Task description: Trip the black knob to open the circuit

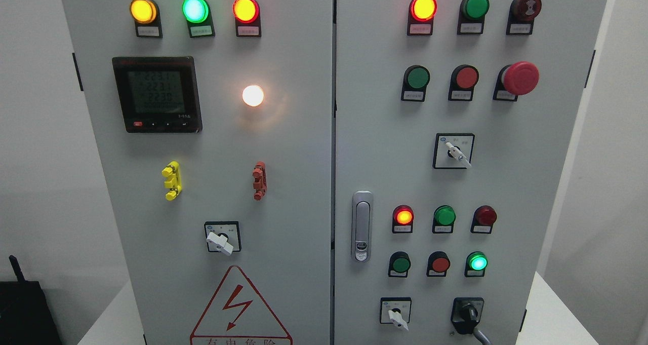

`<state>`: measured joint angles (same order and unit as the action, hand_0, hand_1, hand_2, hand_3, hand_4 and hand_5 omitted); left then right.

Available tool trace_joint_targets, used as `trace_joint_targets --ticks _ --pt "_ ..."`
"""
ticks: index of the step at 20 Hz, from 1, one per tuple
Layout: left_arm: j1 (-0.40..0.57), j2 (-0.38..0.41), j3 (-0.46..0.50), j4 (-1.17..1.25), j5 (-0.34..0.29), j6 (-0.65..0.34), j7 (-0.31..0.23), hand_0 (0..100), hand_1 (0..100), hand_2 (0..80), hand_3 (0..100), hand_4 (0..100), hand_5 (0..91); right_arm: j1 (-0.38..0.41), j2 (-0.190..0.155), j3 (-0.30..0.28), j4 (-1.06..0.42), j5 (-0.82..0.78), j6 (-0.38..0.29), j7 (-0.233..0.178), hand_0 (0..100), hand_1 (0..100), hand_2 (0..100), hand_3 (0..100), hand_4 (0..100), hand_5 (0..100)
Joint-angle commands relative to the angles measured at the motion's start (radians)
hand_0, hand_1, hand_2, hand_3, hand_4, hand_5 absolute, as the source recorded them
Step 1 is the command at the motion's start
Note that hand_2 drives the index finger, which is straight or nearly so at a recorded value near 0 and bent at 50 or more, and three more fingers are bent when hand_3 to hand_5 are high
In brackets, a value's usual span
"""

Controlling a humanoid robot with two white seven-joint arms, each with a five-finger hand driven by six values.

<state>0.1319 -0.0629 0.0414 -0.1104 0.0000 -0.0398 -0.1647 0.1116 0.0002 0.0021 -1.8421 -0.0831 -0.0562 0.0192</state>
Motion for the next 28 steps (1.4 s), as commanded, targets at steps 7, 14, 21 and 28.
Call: trace_joint_targets --ticks 7,14,21,28 --pt "0.0 0.0 0.0 0.0 -0.023 0.0 0.001 12 39 0.0 0 0 0.0 0.141 0.009 0.01 -0.114 -0.014 -0.085 0.007 0 0 0 55 42 43" --pt "0.0 0.0 0.0 0.0 -0.023 0.001 0.001 12 39 0.0 0 0 0.0 0.233 0.012 0.013 -0.144 -0.014 -0.162 0.013 0 0 0 16 4 12" --pt "0.0 0.0 0.0 0.0 -0.023 0.001 0.001 12 39 0.0 0 0 0.0 0.25 0.012 0.016 -0.155 -0.012 -0.175 0.013 0 0 0 3 0 0" --pt "0.0 0.0 0.0 0.0 -0.023 0.001 0.001 12 39 0.0 0 0 0.0 0.25 0.012 0.018 -0.151 -0.012 -0.174 0.015 0 0 0 0 0 0"
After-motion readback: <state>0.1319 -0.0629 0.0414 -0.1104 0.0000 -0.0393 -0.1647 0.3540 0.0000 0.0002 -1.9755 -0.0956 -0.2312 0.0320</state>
